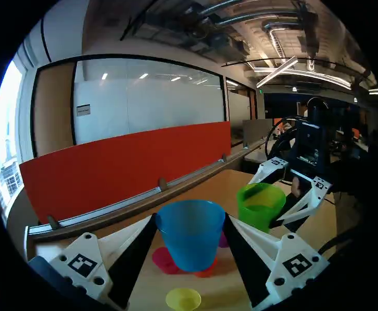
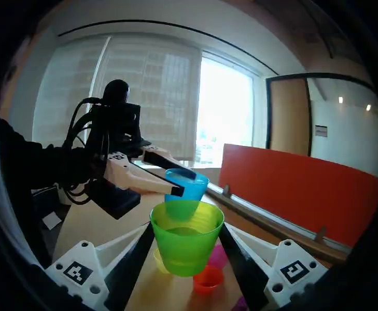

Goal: Pour water

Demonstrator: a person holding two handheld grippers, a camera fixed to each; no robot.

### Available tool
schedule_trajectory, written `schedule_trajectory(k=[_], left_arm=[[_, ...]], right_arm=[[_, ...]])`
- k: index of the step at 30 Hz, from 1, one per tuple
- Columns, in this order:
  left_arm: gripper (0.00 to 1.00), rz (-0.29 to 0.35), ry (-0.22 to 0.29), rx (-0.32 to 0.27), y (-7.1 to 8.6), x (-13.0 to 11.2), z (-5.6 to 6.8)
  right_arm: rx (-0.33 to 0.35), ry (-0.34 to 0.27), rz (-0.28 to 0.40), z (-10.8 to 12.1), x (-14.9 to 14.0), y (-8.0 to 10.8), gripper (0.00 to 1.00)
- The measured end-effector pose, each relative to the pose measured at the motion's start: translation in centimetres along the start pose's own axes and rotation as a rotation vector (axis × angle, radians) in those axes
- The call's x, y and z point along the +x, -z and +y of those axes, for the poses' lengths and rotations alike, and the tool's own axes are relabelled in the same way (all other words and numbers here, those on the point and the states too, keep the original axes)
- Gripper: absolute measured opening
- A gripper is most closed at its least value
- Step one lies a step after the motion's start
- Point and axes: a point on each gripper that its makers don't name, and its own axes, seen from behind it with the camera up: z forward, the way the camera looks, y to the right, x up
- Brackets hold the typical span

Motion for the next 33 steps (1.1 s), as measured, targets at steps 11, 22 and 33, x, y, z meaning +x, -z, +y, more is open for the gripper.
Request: schedule_trajectory(k=[11, 22, 33], left_arm=[[0.89, -0.053, -0.04, -0.029, 0.4, -3.0, 1.7], [0.89, -0.073, -0.013, -0.054, 0.5, -5.0, 2.7], [0.89, -0.118, -0.055, -0.082, 0.4, -7.7, 4.6]], right_arm=[[0.005, 0.005, -0.048, 0.0, -1.3, 0.9, 0.9], [0.017, 0.005, -0.103, -0.2, -3.2, 1.7, 0.9], [0.025, -0.006, -0.148, -0.4, -5.1, 2.5, 0.9]])
